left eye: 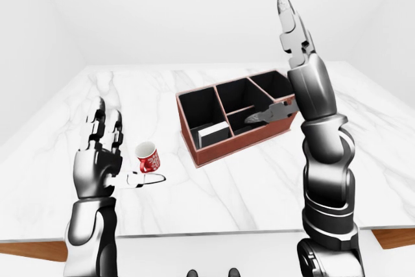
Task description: Pick up the book and place it in the left compartment of the caddy.
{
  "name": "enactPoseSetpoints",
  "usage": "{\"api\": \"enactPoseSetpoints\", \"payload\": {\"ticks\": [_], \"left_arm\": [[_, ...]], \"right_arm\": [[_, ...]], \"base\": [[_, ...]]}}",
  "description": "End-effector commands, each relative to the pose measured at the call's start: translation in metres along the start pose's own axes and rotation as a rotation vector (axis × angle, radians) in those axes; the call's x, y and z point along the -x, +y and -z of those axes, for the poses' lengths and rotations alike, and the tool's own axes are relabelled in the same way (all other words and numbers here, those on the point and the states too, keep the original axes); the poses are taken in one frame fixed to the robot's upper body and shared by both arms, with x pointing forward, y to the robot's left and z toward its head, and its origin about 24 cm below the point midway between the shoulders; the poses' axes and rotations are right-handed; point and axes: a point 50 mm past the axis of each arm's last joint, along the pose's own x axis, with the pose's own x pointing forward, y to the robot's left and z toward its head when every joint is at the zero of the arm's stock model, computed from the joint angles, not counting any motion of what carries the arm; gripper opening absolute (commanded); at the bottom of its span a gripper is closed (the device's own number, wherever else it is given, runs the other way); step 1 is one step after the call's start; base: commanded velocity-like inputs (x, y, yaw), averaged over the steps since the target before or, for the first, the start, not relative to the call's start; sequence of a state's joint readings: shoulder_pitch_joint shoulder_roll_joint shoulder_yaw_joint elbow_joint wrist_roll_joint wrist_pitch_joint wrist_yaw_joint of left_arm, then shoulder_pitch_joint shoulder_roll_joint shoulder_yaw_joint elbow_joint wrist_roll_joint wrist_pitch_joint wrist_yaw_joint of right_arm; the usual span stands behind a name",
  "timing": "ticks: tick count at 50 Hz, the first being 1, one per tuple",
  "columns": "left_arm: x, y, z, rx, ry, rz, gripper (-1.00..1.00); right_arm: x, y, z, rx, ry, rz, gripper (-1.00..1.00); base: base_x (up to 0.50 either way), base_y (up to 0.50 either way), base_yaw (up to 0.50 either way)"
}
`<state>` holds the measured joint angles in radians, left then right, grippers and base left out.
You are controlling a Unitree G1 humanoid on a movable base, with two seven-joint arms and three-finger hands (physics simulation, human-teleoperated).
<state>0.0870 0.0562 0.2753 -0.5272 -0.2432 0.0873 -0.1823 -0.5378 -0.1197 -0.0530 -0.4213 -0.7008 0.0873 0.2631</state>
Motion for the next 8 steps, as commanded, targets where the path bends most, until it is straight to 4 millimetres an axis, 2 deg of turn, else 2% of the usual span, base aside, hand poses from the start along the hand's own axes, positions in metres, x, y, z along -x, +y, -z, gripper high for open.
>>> {"api": "enactPoseSetpoints", "payload": {"ticks": [1,5,8], "left_arm": [[0.007,0.004,-0.019,0.042,-0.082,-0.016,1.00],[0.011,0.003,-0.025,0.029,-0.098,-0.016,1.00],[0.012,0.004,-0.026,0.022,-0.103,-0.019,1.00]], "right_arm": [[0.046,-0.027,-0.025,-0.034,-0.064,0.187,1.00],[0.058,-0.033,-0.031,-0.041,-0.073,0.223,1.00],[0.067,-0.035,-0.024,-0.060,-0.026,0.289,1.00]], "base": [[0.00,0.00,0.00],[0.00,0.00,0.00],[0.00,0.00,0.00]]}}
